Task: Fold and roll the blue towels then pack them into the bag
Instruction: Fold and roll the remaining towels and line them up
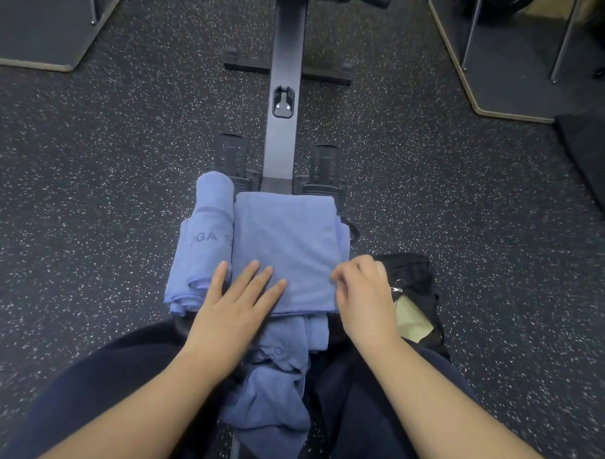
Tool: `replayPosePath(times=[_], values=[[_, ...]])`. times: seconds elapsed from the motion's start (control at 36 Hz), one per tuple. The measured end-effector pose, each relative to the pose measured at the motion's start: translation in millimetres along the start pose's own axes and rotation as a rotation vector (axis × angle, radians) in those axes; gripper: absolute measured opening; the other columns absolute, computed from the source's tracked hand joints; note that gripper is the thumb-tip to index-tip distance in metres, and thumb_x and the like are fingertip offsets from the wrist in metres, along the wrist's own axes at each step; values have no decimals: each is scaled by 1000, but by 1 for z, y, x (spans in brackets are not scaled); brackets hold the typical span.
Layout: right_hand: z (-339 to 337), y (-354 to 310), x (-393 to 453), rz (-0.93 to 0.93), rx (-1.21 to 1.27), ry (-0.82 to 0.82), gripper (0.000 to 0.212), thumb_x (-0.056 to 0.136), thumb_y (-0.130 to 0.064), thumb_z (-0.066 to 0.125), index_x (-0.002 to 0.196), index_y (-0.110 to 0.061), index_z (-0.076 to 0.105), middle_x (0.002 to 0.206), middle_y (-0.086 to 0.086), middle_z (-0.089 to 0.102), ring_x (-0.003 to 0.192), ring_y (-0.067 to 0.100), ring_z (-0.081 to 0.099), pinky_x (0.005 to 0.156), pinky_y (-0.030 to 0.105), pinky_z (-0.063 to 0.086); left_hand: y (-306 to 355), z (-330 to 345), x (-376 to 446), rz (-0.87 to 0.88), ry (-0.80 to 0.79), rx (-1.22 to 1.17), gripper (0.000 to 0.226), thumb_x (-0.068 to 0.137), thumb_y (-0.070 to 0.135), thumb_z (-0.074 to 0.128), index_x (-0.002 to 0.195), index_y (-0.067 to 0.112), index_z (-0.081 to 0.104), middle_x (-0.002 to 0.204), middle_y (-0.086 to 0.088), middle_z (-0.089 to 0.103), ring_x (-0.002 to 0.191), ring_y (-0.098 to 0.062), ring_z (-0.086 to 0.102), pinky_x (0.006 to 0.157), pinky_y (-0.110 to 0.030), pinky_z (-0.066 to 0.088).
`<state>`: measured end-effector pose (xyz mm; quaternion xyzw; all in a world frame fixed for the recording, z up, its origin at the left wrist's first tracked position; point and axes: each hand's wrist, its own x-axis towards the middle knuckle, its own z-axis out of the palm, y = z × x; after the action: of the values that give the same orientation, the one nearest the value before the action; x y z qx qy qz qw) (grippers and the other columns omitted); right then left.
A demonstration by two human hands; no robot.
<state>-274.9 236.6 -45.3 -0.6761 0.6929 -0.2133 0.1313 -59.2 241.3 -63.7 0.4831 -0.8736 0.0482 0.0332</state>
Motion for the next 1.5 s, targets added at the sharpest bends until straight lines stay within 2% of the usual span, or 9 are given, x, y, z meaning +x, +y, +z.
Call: replayPosePath(times=[0.19,0.5,0.58,0.69,0.92,1.08,1.19,1.36,1.5], values=[[6,-19,-7,-327,-19,-84,19,77,-16,43,84,-14,61,85,3,54,81,22,45,72,30,40,4,7,4,-31,55,48,59,78,8,35,136,16,42,132,-12,59,121,-31,57,112,-51,9],[19,-25,-10,-380,-183,-107,30,67,-35,68,90,-18,58,88,-2,55,86,22,51,74,32,33,4,0,10,-74,266,12,11,81,18,52,82,16,62,88,0,63,90,-22,60,113,-48,17],[20,-21,-7,-344,-226,-25,25,62,-13,68,85,-18,59,83,-1,54,81,23,50,69,32,30,2,-3,11,-109,279,12,14,84,17,50,85,17,63,84,1,62,79,-22,61,112,-47,19],[12,-11,-1,-280,-158,-17,22,71,-16,43,87,-20,59,85,-3,57,82,21,50,70,30,30,1,-7,12,-127,300,-2,13,82,13,56,90,17,64,84,2,61,78,-23,61,107,-48,25],[-7,3,6,-235,3,-183,23,70,-8,55,88,-18,64,82,-4,63,82,18,51,71,30,39,-17,-6,6,-129,157,-1,38,48,-7,77,74,15,60,72,2,58,89,-23,58,107,-56,19],[-12,5,7,-200,80,-249,20,78,-12,55,90,-18,69,89,-2,60,87,19,50,75,38,46,-21,-9,5,-133,203,23,9,65,11,62,73,16,63,76,1,60,94,-20,51,113,-50,8],[-15,5,8,-172,25,-269,12,88,-17,57,94,-17,68,88,-3,60,89,24,50,79,43,45,-26,-6,4,-136,180,20,14,68,9,66,79,17,63,75,2,57,97,-19,47,115,-47,-4],[-17,3,13,-122,18,-290,10,96,-21,53,101,-16,60,71,-20,36,85,13,38,82,32,36,-24,-10,11,-171,220,50,8,80,16,63,74,16,58,67,1,53,90,-21,45,108,-46,10],[-8,4,16,-111,-70,-322,16,100,-28,44,105,-20,56,95,-9,54,95,21,45,83,35,36,-22,-11,18,-200,248,129,29,94,27,46,69,17,57,63,0,49,85,-22,44,101,-46,21]])
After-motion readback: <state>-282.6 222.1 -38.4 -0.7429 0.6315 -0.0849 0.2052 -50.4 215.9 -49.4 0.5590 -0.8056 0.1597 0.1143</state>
